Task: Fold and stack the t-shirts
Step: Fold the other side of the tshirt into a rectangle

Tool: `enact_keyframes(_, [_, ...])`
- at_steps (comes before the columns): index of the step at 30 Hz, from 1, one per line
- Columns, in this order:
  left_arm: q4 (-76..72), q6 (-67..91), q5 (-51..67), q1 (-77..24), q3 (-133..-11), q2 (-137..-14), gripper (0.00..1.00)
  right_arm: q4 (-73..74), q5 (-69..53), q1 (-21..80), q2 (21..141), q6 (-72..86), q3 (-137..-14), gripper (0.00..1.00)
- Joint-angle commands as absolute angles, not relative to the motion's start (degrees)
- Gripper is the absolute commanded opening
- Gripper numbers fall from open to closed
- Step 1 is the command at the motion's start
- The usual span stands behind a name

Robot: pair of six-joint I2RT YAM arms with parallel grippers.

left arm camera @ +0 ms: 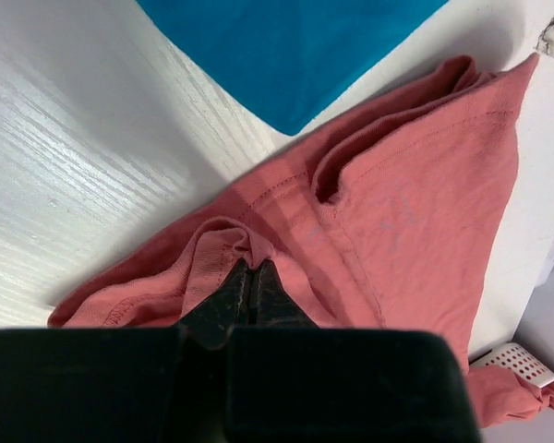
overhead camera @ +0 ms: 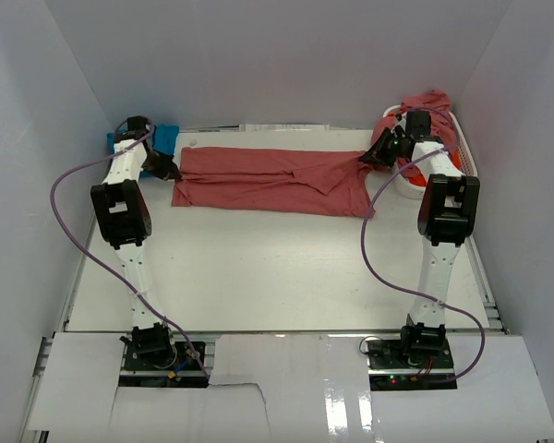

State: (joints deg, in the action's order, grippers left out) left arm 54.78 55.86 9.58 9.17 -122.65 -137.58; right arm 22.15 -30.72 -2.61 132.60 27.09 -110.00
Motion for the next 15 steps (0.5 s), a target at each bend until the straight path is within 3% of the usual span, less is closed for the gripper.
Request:
enact_keyframes(1, [53.53,57.48,9.40,9.76,-123.40,-137.55,0.00,17.76,-31.29,-3.08,134.12,29.09,-112.32,0.09])
enact_keyframes(3, [53.61,57.48,9.23,9.84,-123.75,-137.90,0.00,16.79,-31.38,-3.08,134.38,29.70,-112.50,0.09])
enact_keyframes(5, [53.35,57.57,9.05,9.93,-124.10,-138.08,0.00,16.09,-31.29,-3.08,134.73,29.97,-112.50,0.18])
enact_keyframes(6, [53.26,57.39,9.05,9.93,-124.45,-138.25,0.12,15.91,-31.20,-3.08,134.74,30.06,-112.41,0.25])
enact_keyframes(7, [53.17,57.39,8.97,10.02,-124.63,-138.25,0.22,15.82,-31.03,-3.08,134.56,29.97,-112.33,0.40])
enact_keyframes(11, [52.56,57.13,8.79,10.02,-125.68,-138.52,0.59,13.89,-29.98,-3.08,132.63,29.45,-109.96,0.52])
enact_keyframes(15, [48.61,56.52,9.05,10.02,-124.81,-136.76,0.72,11.52,-29.53,-3.08,129.56,27.95,-106.79,0.57])
